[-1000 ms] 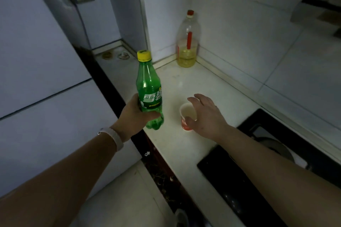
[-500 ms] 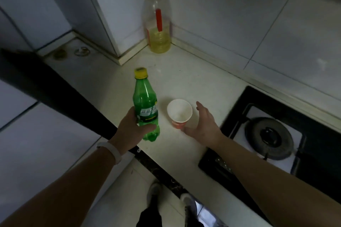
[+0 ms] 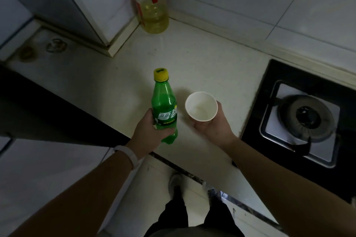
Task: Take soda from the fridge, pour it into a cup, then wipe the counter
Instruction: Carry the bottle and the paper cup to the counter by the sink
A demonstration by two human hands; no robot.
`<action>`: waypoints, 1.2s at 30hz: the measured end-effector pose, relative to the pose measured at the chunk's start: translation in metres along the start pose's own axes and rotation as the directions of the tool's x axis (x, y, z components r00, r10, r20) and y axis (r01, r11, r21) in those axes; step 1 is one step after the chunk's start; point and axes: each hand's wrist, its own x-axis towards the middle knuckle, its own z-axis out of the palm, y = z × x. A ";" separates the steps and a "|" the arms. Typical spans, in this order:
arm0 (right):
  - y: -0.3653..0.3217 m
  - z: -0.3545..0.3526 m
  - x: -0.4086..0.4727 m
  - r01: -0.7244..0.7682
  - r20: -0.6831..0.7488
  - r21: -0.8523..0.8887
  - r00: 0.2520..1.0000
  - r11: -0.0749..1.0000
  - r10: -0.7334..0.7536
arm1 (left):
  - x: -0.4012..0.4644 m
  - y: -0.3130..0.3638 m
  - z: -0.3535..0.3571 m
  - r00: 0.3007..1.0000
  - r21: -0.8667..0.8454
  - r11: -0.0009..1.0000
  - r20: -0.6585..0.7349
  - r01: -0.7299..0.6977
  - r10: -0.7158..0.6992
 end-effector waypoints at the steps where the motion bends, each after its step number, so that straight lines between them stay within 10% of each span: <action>1: -0.001 0.001 0.001 0.015 -0.003 0.018 1.000 1.000 -0.015 | 0.002 -0.001 -0.002 1.000 -0.001 1.000 0.006 0.003 -0.003; 19: -0.064 -0.045 -0.020 0.088 -0.177 0.010 0.981 0.996 -0.085 | 0.015 0.076 -0.026 0.972 0.064 0.974 0.101 -0.220 0.213; 36: -0.091 -0.134 -0.125 0.037 -0.454 -0.029 0.890 0.999 -0.046 | -0.034 0.152 0.053 0.773 -0.062 0.856 0.400 -0.513 0.492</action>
